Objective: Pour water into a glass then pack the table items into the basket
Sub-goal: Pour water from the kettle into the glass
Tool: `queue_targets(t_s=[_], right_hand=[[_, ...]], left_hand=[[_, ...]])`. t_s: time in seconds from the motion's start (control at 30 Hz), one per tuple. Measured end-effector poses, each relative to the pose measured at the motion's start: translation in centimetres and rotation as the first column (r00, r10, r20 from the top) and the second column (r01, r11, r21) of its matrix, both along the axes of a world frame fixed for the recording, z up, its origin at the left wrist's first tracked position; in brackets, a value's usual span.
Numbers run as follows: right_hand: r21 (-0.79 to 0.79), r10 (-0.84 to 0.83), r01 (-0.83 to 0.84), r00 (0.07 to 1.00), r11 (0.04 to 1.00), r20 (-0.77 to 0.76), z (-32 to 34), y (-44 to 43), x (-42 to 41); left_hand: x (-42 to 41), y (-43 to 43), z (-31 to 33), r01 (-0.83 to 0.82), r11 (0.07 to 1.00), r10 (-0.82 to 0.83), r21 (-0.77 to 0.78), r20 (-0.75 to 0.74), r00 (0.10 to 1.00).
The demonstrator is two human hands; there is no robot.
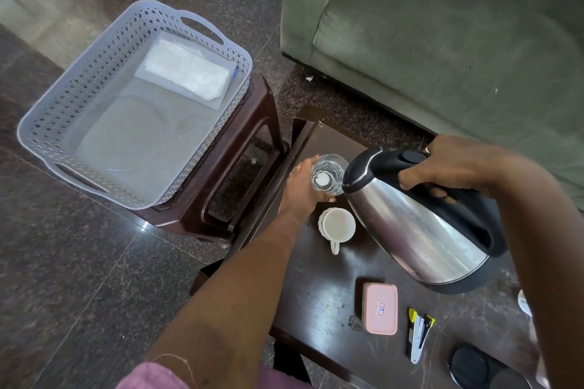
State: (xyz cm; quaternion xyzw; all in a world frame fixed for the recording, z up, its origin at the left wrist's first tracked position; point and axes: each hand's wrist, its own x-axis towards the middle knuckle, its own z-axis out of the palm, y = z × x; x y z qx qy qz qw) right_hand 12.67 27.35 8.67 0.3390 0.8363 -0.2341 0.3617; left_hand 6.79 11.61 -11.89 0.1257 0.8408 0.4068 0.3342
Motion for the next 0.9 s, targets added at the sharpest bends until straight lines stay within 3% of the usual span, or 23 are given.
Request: queue_targets(t_s=[0.9], right_hand=[[-0.008, -0.008, 0.008, 1.0, 1.0, 0.002, -0.08, -0.22, -0.24]], left_hand=[[-0.03, -0.06, -0.11, -0.002, 1.0, 0.002, 0.01, 0.004, 1.0]])
